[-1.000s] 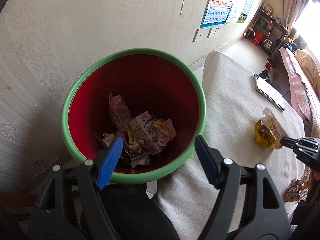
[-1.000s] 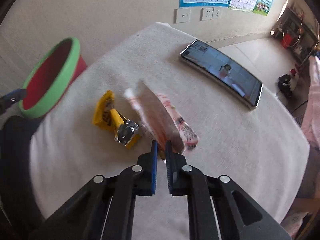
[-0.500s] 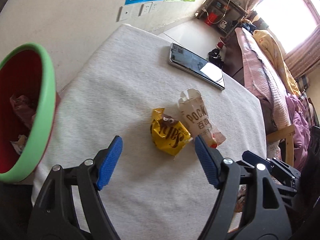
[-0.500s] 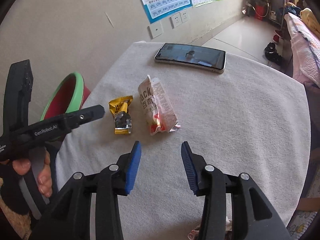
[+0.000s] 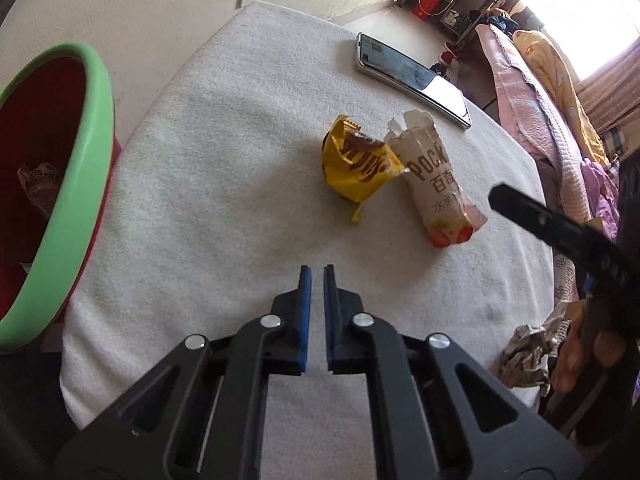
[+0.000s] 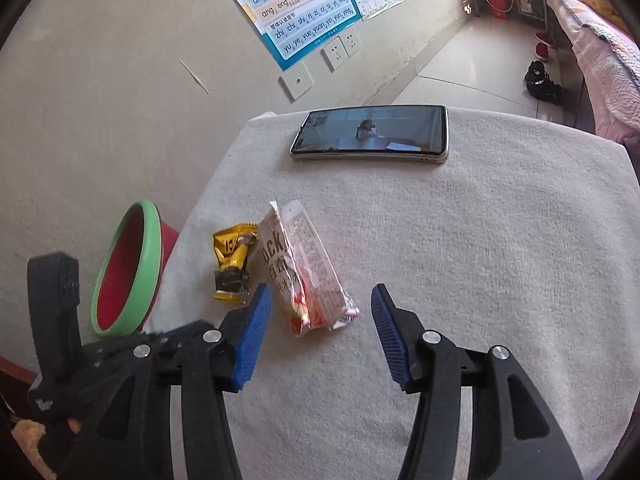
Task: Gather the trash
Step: 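Reach the right gripper to the white POCKY box while the left gripper approaches the yellow wrapper, then grasp the white POCKY box with the right gripper while the left gripper grasps the yellow wrapper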
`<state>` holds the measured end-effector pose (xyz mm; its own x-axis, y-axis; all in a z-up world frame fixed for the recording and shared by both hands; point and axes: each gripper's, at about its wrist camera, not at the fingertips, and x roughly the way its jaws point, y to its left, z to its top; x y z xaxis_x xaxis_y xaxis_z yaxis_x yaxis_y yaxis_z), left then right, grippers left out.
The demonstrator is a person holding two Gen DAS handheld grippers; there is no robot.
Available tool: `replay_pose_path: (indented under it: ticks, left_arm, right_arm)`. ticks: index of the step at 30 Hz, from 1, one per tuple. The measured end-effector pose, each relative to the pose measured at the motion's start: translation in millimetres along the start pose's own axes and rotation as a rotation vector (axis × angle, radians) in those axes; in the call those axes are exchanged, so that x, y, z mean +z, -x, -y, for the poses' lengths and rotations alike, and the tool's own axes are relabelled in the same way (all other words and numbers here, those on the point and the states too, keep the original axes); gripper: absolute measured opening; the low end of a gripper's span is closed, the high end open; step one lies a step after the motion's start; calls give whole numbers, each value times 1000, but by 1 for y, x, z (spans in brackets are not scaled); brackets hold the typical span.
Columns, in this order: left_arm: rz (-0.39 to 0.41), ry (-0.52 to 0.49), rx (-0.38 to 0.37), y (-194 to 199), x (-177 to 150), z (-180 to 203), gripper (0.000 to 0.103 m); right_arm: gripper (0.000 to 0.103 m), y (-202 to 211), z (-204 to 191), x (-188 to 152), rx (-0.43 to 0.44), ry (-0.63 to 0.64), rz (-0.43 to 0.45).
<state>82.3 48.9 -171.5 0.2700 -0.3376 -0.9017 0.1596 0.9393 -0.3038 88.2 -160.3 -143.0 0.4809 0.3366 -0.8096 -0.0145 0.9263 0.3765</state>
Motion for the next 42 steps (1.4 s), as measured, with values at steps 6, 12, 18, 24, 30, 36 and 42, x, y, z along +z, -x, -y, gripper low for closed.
replay_pose_path:
  ticks: [6,12,18,24,30,36,42]
  left_arm:
    - [-6,35,5,14,-13,-14,10]
    - [31,45,23,17,-1,-9,30]
    - [120,4,49,16,35,15,53]
    - [95,-9,75,-12,60,29,53]
    - [35,0,60,-35,62,30,35]
    - [51,-40,43,-20,52,38,18]
    - [71,-52,36,1,25,28,18]
  right_arm:
    - [60,-38,-2,7,63,-28,-77]
    - [34,-33,-1,-10,52,-17,-69]
    - [34,4,6,-26,46,-78,-52]
    - [35,11,-4,-24,48,-54,-24]
    - [35,10,-7,-25,51,-39,-24]
    - [35,15,-9,-23,34,-28,-5]
    - [35,20,-24,-24,20,29,13]
